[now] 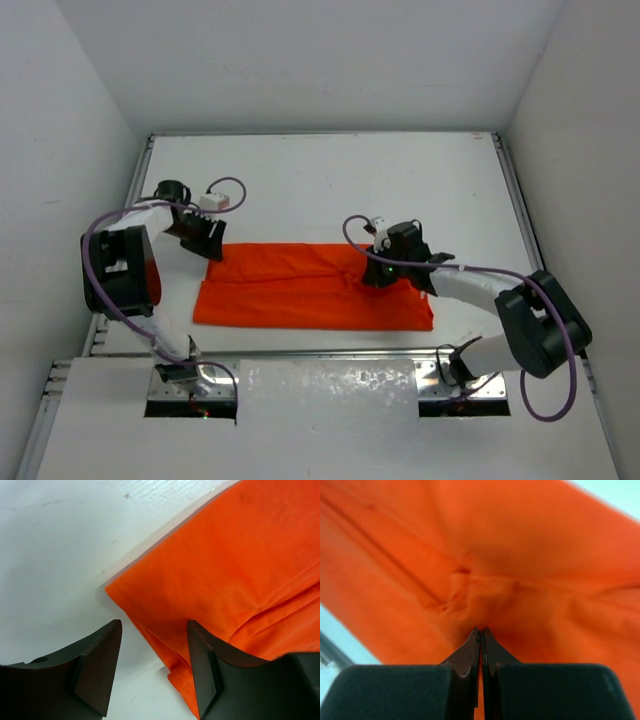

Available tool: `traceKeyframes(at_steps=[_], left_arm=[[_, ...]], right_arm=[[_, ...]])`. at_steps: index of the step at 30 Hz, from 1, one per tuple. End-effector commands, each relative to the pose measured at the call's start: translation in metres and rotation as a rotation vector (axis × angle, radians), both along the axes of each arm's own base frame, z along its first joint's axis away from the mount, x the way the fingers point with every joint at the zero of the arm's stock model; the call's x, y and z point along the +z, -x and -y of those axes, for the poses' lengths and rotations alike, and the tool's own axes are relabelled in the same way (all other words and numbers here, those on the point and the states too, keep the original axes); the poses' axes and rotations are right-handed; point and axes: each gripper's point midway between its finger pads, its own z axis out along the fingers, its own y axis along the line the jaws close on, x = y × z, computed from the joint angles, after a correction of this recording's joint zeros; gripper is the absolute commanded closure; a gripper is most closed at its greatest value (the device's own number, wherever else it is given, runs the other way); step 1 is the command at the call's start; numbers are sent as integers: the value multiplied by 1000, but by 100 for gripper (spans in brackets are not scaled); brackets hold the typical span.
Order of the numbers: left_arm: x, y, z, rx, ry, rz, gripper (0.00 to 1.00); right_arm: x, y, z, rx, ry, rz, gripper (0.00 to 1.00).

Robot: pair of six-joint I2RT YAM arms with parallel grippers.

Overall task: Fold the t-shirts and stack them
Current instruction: Fold the other side of the tshirt into a rectangle

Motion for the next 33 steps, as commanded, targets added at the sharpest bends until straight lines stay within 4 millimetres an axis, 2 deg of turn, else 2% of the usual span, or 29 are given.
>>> traceKeyframes(at_steps=[1,2,6,9,11,12,14,15,16,18,19,20,21,22,25,27,28,32,33], left_arm=[[8,-17,-7,32,-21,54,48],[10,-19,-7,34,-22,58,48],[20,-26,-8,31,-26,86,47],[24,-28,-10,36,-35,93,47],[33,-33,-6,26,-29,108,47],[43,-37,-1,14,-10,124,47],[69,-43,21,-41,44,182,47],[92,-49,40,-101,63,239,47],[103,-51,54,-138,81,268,47],[130,-58,89,-202,132,333,46],[133,-53,121,-271,158,333,45],[136,-52,137,-306,177,332,45],[142,-52,154,-342,208,336,45],[136,-53,176,-380,226,332,45],[121,-55,192,-344,258,286,45],[103,-56,188,-316,230,255,45],[96,-59,181,-293,183,253,46],[57,-48,154,-254,81,188,46],[54,-49,144,-227,77,182,46]], right_arm=[[16,3,-20,5,-75,59,100],[11,11,-21,9,-58,55,100],[15,15,-25,-10,-48,106,100],[3,15,-15,-47,3,92,100],[2,12,-14,-41,22,98,100],[3,14,-14,-30,24,91,100],[25,6,-23,13,-2,144,100],[32,8,-22,26,7,151,100],[44,4,-22,30,8,181,100],[79,-13,-15,-28,-19,265,100],[85,-17,-10,-56,-40,260,100],[87,-27,3,-137,-72,231,100],[78,-27,10,-167,-66,180,100],[64,-25,21,-210,-63,121,100],[28,-12,45,-331,-46,10,100],[18,-7,52,-375,-59,-24,100],[9,0,57,-397,-46,-42,100],[-3,15,67,-426,-29,-59,100],[-5,18,69,-434,-23,-63,100]])
